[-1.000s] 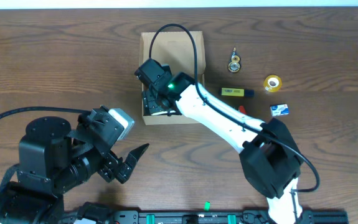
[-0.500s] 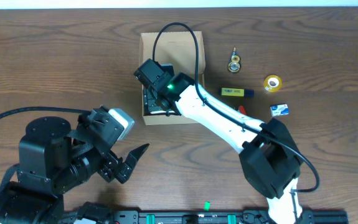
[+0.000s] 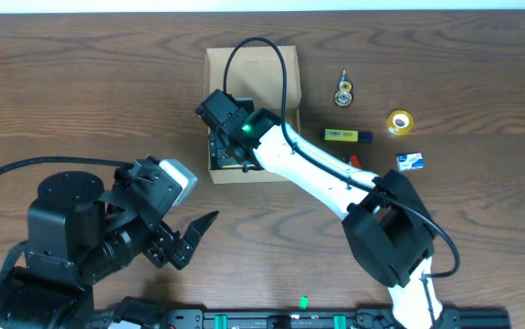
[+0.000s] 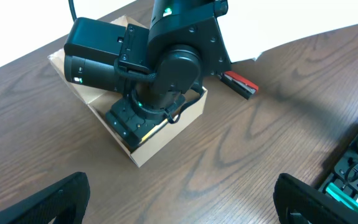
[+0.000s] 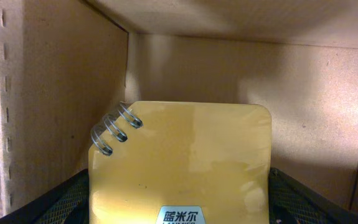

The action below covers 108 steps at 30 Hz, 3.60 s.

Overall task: Pack container
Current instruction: 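Carry the pad over the box and lower it inside, then open the right gripper to release the pad and withdraw, then move the right gripper down onto the red stapler and close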

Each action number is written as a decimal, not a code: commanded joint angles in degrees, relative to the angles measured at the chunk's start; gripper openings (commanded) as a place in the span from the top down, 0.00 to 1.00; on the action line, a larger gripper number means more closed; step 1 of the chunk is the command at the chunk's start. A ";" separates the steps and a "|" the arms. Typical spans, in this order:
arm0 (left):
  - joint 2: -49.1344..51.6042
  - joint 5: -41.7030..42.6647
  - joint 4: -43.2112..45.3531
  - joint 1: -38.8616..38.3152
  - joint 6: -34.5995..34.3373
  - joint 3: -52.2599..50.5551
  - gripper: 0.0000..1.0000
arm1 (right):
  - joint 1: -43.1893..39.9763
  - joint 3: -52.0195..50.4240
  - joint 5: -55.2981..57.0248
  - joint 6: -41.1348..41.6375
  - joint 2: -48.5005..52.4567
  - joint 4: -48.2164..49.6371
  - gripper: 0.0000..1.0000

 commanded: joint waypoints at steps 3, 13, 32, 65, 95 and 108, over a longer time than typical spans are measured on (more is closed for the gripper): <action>-0.02 0.85 -0.04 0.13 0.37 1.09 0.05 | 0.44 0.68 0.15 -0.48 0.44 0.15 0.15; -0.02 0.83 -0.04 0.13 0.37 1.09 0.05 | 0.44 0.68 -0.42 -0.90 0.44 0.13 0.11; -0.02 0.83 -0.04 0.13 0.39 1.09 0.05 | -3.48 5.20 -0.96 -8.39 -3.89 -5.49 0.10; -0.02 0.85 -0.04 0.13 0.37 1.09 0.05 | -25.64 -18.08 -1.42 -24.87 -18.82 -15.91 0.09; -0.02 0.85 -0.04 0.13 0.37 1.09 0.05 | -29.44 -39.04 -3.50 -33.90 -18.82 9.84 0.38; -0.02 0.83 -0.04 0.13 0.37 1.09 0.05 | -29.42 -39.56 -3.50 -33.88 -18.80 11.76 0.86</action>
